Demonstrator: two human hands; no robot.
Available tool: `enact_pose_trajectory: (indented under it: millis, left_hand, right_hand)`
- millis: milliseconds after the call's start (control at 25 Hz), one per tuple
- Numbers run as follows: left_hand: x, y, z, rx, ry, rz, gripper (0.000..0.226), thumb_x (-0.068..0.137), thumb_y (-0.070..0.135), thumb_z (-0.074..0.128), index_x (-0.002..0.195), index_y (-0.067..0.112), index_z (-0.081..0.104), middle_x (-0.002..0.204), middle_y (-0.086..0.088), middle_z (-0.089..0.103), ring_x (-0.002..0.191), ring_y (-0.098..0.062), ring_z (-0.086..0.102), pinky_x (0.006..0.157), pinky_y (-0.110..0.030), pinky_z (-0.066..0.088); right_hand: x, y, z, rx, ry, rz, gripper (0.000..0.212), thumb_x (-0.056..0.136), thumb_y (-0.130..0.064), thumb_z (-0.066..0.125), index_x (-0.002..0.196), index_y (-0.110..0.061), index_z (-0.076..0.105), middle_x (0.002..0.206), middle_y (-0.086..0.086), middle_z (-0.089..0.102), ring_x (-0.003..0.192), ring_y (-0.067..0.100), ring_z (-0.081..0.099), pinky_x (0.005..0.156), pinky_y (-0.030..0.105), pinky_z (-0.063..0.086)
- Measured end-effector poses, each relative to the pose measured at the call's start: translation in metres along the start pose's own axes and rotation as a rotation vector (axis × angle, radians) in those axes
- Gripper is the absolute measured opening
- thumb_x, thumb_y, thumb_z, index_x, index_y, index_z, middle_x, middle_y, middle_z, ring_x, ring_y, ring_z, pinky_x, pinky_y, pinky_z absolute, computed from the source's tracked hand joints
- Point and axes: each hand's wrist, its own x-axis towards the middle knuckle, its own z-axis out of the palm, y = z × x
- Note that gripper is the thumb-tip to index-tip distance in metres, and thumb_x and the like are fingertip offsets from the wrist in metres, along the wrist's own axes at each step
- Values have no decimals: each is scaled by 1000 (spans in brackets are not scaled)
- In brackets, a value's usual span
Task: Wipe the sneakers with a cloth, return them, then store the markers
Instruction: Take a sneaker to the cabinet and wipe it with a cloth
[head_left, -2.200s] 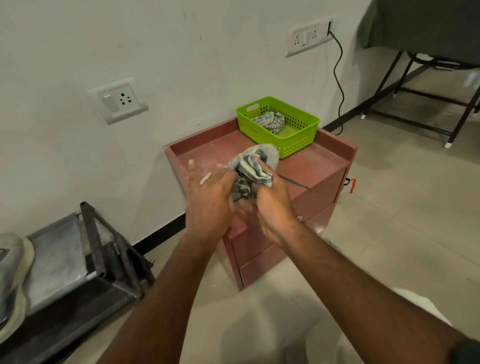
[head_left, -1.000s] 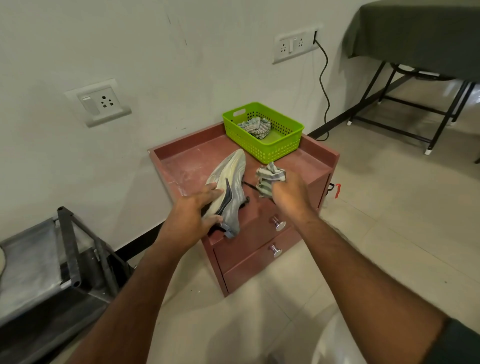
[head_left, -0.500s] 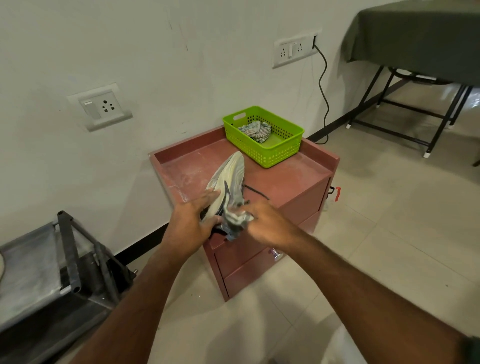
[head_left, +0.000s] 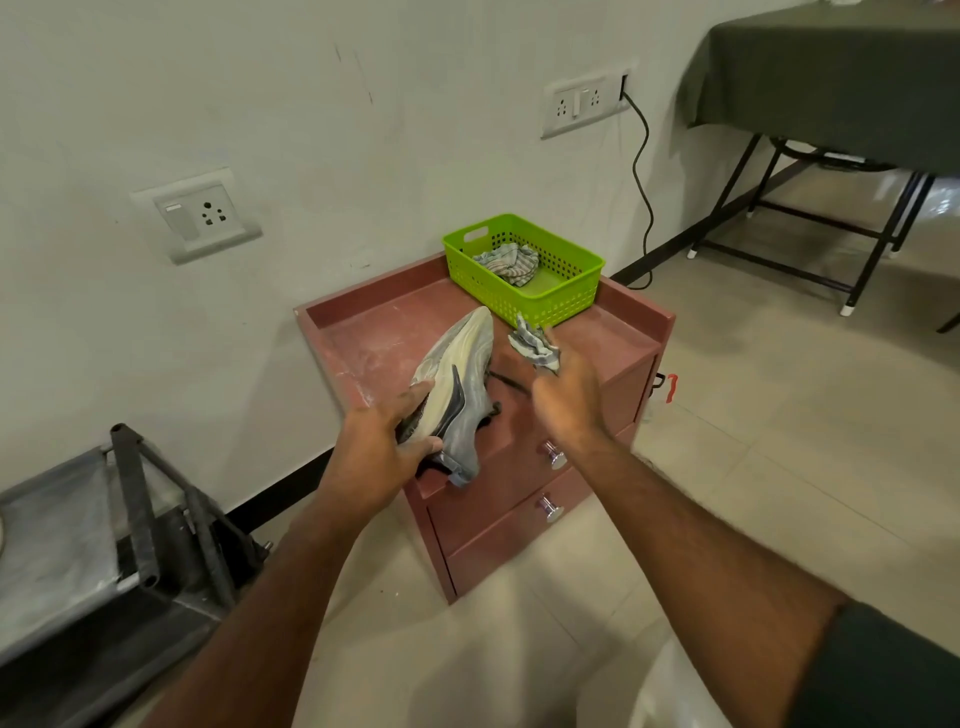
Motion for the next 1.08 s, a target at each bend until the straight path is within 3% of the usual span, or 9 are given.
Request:
enact_pose_trajectory:
  millis: [160, 360, 480, 600, 680, 760, 840, 1000, 1080]
  left_hand:
    - [2, -4, 4, 20, 37, -44, 69, 77, 23, 85, 140, 20, 57, 117, 1, 72, 91, -5, 67, 84, -16, 53]
    - [5, -5, 5, 73, 44, -38, 67, 78, 25, 84, 139, 16, 58, 113, -2, 74, 83, -3, 66, 74, -9, 48]
    - [3, -3, 5, 70, 30, -34, 66, 79, 24, 83, 139, 14, 57, 114, -4, 74, 86, -7, 67, 80, -18, 51]
    - [1, -4, 5, 72, 3, -13, 63, 80, 23, 82, 138, 18, 58, 108, -1, 75, 82, -6, 66, 78, -18, 49]
    - [-3, -5, 8, 101, -38, 11, 62, 82, 24, 80, 139, 21, 58, 105, 1, 76, 80, -7, 66, 76, -20, 51]
    - [-4, -8, 9, 135, -48, 11, 61, 84, 25, 78, 141, 22, 56, 101, 0, 76, 75, -9, 64, 73, -23, 51]
    - [-3, -11, 9, 161, -43, 5, 60, 85, 26, 77, 141, 21, 56, 97, -1, 76, 70, -9, 63, 71, -25, 51]
    - [-4, -9, 12, 203, -58, -7, 52, 85, 25, 77, 134, 19, 62, 84, -3, 73, 63, -11, 59, 64, -27, 47]
    - [-5, -8, 14, 214, -58, -17, 53, 85, 26, 77, 134, 15, 61, 87, -5, 73, 67, -16, 62, 65, -30, 50]
  right_hand:
    - [-8, -1, 36, -177, -379, -179, 60, 97, -5, 47, 153, -26, 40, 161, -2, 34, 146, 22, 37, 115, 32, 36]
    - [-23, -9, 10, -16, -583, -162, 45, 89, -5, 54, 116, -36, 74, 124, -5, 72, 113, 16, 67, 92, 32, 54]
    - [-9, -6, -11, 357, -355, 167, 40, 87, 7, 48, 94, -18, 78, 97, 4, 78, 95, 26, 74, 84, 42, 61]
    - [15, -2, -2, 291, -15, 15, 41, 90, -2, 52, 116, -26, 74, 90, -7, 73, 73, 13, 66, 63, 31, 53]
    - [17, -1, 14, 84, -85, -82, 52, 95, -6, 49, 139, -32, 58, 118, -6, 70, 86, 11, 64, 66, 24, 47]
    - [11, 1, 32, -107, -339, -141, 54, 98, -8, 49, 149, -28, 46, 152, -2, 49, 131, 20, 54, 96, 29, 47]
    - [4, -4, 34, -288, -474, -255, 57, 96, -7, 48, 149, -28, 46, 161, -4, 35, 147, 18, 34, 116, 32, 33]
    - [-2, -10, 16, -316, -551, -327, 47, 92, -8, 53, 125, -37, 69, 130, -7, 68, 112, 13, 66, 79, 27, 54]
    - [-3, -2, 6, -191, -664, -285, 43, 92, -4, 60, 116, -37, 74, 127, -13, 69, 118, 7, 63, 95, 28, 54]
